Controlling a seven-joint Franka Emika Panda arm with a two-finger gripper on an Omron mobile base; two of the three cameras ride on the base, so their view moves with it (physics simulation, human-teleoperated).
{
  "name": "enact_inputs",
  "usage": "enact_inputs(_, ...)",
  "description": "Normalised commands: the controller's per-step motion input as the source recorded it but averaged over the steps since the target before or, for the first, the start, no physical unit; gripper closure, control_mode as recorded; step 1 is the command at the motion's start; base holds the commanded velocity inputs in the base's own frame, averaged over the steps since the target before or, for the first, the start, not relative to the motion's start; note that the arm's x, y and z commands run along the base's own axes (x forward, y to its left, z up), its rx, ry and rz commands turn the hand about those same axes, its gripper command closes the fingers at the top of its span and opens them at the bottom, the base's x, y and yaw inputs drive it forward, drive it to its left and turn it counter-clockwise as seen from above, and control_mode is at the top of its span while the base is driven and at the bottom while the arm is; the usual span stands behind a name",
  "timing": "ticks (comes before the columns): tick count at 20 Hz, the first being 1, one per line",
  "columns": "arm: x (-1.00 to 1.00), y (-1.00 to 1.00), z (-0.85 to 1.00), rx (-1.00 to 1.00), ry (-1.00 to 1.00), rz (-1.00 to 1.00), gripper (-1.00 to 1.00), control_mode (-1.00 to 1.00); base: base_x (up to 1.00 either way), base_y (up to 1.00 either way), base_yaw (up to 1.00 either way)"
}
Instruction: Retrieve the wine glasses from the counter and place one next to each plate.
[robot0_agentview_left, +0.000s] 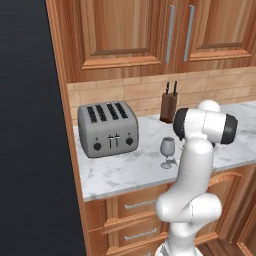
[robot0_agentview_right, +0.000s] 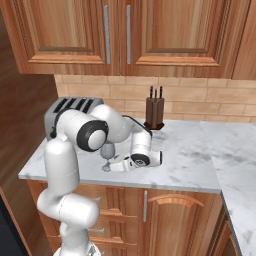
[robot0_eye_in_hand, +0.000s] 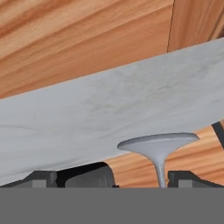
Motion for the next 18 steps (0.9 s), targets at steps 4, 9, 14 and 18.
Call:
enact_inputs(4, -0.17, 0.34, -0.30, 0.00, 0.00, 0.01, -1.00, -1.00, 0.00, 0.00, 0.00)
enact_inputs(9, -0.09, 0.37, -0.42, 0.00, 0.00, 0.01, -1.00, -1.00, 0.00, 0.00, 0.00)
enact_inputs(14, -0.06, 0.35, -0.51, 0.00, 0.00, 0.01, -1.00, -1.00, 0.00, 0.00, 0.00)
enact_inputs(18, -0.23, 0.09, -0.44, 0.00, -0.02, 0.11, -1.00, -1.00, 0.00, 0.00, 0.00)
